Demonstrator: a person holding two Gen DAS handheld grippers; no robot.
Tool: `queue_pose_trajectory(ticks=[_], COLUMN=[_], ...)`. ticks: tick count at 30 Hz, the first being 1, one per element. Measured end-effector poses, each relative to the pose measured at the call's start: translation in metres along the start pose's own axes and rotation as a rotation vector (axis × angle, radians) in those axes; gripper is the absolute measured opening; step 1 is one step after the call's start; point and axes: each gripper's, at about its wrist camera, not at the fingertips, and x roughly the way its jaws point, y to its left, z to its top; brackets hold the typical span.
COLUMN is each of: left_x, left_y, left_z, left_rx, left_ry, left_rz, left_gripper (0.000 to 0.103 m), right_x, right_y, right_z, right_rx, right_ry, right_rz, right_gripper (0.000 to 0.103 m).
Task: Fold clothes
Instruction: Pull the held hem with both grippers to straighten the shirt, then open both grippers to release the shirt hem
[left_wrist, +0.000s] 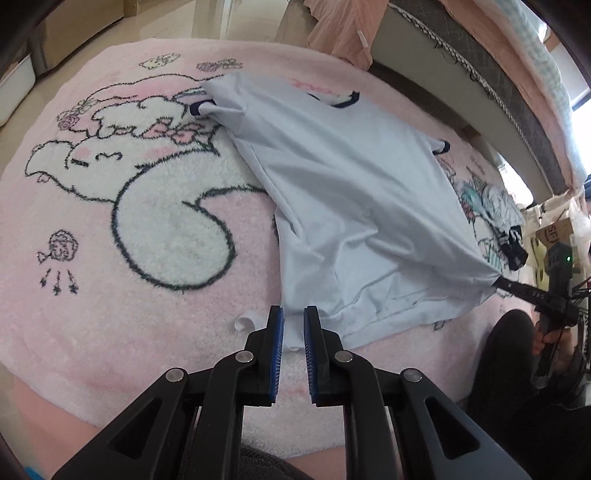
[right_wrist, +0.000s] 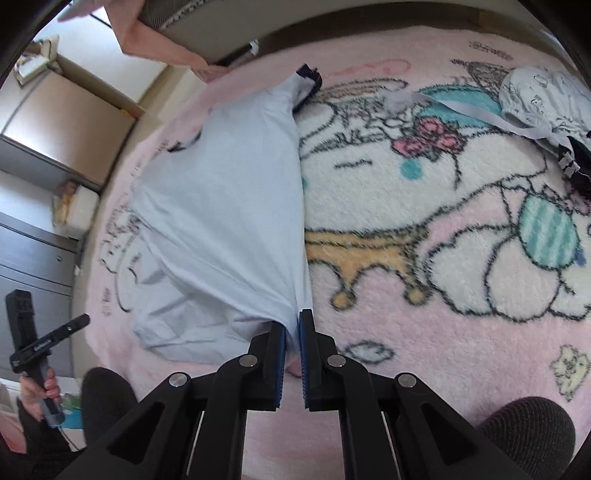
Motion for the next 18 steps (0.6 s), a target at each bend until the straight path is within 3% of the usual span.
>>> queue_pose_trajectory(ticks=[4, 8, 10, 12, 18], left_x=[0.004, 0.006, 0.006, 0.006, 0.006], left_y=[-0.008, -0.026, -0.033, -0.036, -0.042], left_z=[-0.004, -0.001, 0.000, 0.001, -0.001], left_rx=[0.010, 0.092, 0.120, 0.127, 0.113], left_ry=[0.009, 0.023, 0.032, 0.036, 0.039], left_rz=[-0.028, 0.067, 0.095, 0.092, 0.106], left_gripper=[0.010, 0.010, 0.010, 0.010, 0.010], right_x=[0.003, 0.003, 0.002, -0.002, -0.017], right_y=[0.006, 0.004, 0.002, -0.003, -0.014], right_z=[0.000, 0.000, -0.001, -0.002, -0.004], right_rx=[-0.050, -0.055, -0.052, -0.037, 0.012], right_ry=[0.014, 0.022, 0.024, 0.018, -0.011], right_rz=[-0.068, -0.138, -0.179, -0.214, -0.252], right_gripper=[0.007, 0.016, 0.045, 0.059, 0.061])
